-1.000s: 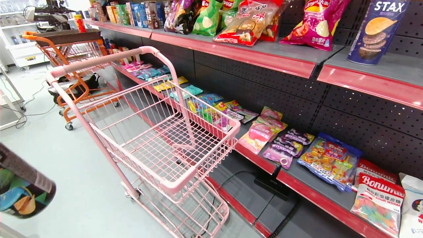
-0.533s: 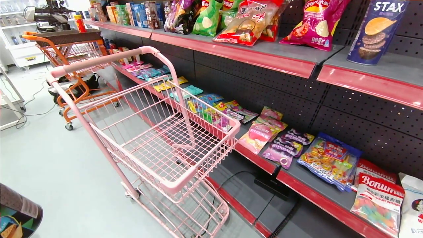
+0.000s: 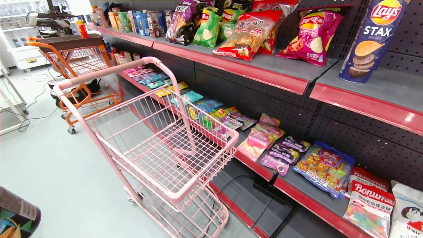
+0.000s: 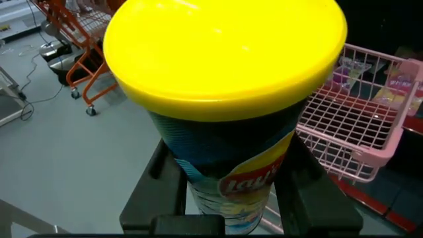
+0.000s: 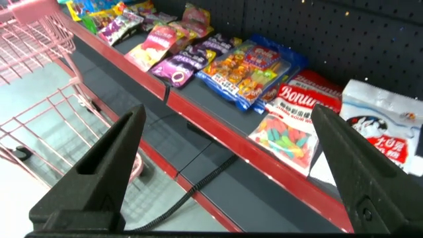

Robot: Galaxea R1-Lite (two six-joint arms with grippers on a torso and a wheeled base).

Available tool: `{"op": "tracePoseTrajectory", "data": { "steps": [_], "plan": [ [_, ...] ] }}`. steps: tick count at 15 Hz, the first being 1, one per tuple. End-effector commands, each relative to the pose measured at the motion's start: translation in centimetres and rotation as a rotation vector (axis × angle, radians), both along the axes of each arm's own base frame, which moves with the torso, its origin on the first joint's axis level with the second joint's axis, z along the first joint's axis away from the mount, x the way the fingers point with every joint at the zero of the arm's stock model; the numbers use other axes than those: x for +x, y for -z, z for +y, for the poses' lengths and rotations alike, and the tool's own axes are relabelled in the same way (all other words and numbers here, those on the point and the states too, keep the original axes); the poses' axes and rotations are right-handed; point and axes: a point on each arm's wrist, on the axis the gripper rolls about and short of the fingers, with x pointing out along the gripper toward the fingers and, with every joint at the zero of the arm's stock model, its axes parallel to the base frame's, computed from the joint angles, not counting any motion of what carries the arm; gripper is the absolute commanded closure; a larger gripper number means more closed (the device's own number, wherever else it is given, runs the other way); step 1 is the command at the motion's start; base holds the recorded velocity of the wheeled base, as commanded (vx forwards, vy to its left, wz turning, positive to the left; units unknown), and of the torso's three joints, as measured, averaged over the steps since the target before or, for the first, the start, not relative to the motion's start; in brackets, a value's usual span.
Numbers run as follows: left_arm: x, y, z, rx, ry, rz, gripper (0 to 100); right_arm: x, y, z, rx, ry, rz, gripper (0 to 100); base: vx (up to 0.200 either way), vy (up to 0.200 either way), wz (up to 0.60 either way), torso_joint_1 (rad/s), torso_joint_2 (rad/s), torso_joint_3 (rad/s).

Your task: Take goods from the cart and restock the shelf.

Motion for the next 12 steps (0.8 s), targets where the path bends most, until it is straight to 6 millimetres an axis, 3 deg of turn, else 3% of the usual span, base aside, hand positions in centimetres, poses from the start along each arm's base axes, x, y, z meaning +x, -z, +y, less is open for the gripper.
{"op": "tracePoseTrajectory", "data": {
  "steps": [1, 12],
  "plan": [
    [0.14, 0.03, -0.03, 0.002, 0.000, 0.009, 100, 0.00, 0.00, 0.00, 0.000, 0.000, 0.000, 0, 0.000, 0.000, 0.00, 0.110, -0.48, -0.364],
    [0.04, 0.63, -0.01, 0.027, 0.002, 0.020, 100, 0.00, 0.00, 0.00, 0.000, 0.000, 0.000, 0, 0.000, 0.000, 0.00, 0.173, -0.53, -0.353]
  ]
}}
